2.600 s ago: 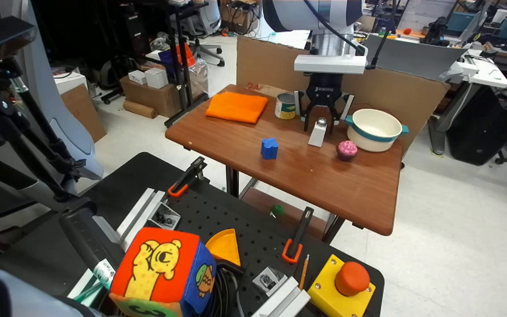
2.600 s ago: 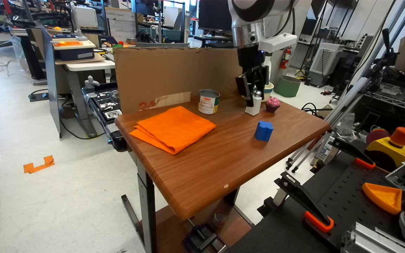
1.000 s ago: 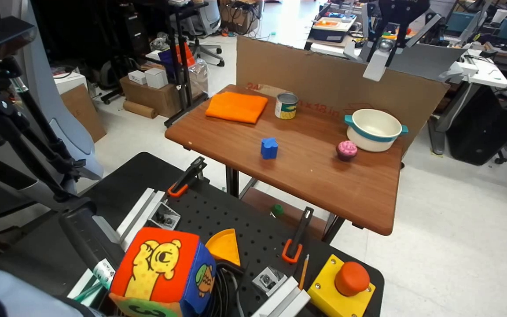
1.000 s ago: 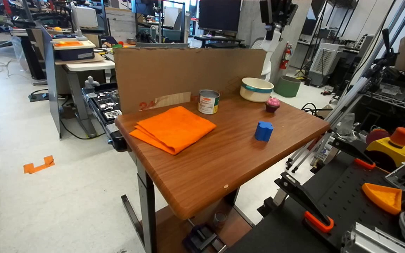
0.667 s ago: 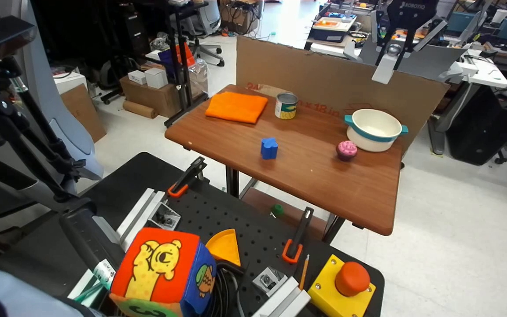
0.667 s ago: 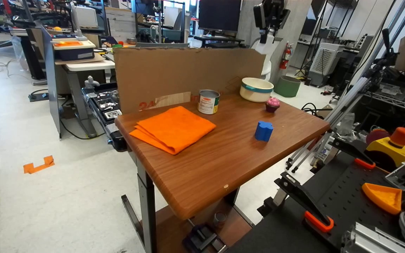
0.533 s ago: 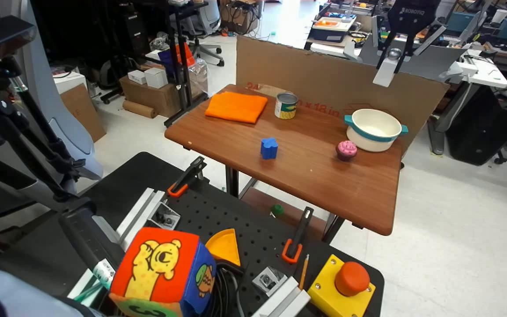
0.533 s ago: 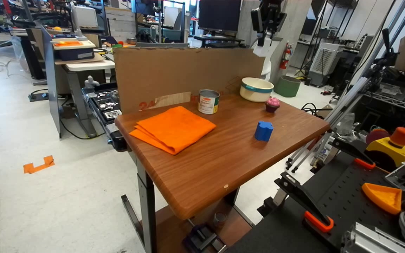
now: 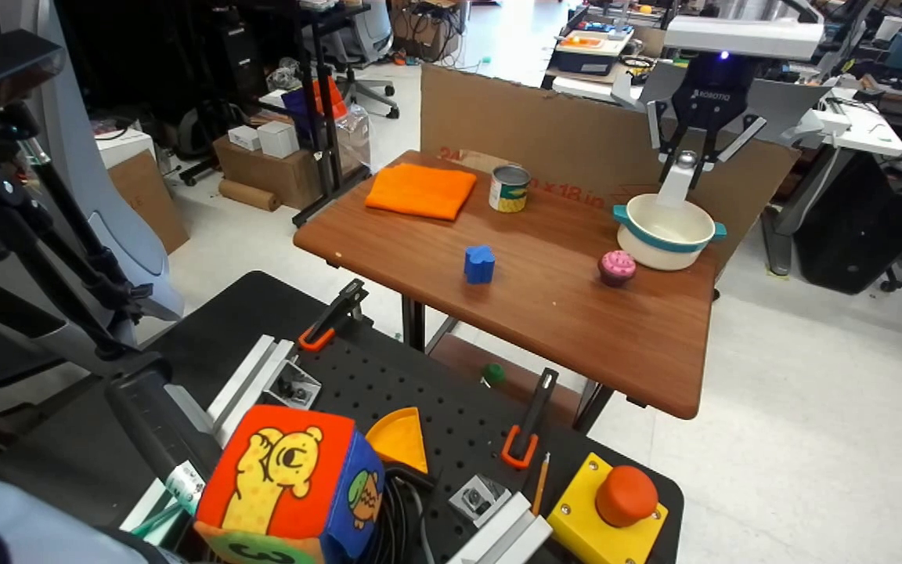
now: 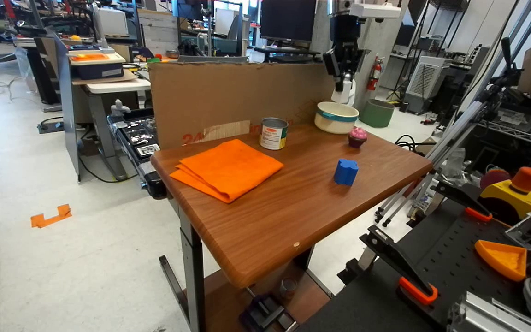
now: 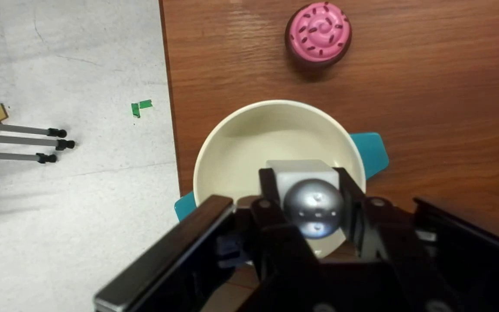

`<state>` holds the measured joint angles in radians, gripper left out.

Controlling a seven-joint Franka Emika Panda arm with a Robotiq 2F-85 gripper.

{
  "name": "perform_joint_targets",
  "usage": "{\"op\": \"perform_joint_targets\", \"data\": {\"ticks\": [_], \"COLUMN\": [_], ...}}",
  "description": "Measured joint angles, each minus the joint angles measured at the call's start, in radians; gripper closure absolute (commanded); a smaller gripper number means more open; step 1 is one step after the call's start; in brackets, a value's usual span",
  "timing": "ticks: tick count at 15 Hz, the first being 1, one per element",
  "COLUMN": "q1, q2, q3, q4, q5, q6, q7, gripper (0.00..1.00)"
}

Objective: Put the salt cellar in the white pot

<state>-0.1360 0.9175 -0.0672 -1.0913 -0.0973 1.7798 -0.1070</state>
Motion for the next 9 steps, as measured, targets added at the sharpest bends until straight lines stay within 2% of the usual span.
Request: {"op": "perform_joint_targets", "data": {"ticks": [3, 9], "q1": [0.000, 0.001], "q2": [0.057, 0.156], "q3": [-0.007, -0.008], "q4": [0.065, 0.196], "q5": [-0.003, -0.007], "q6": [-0.007, -0.095], "q7": [0.000, 0.000], "gripper": [0.90, 0.90]}}
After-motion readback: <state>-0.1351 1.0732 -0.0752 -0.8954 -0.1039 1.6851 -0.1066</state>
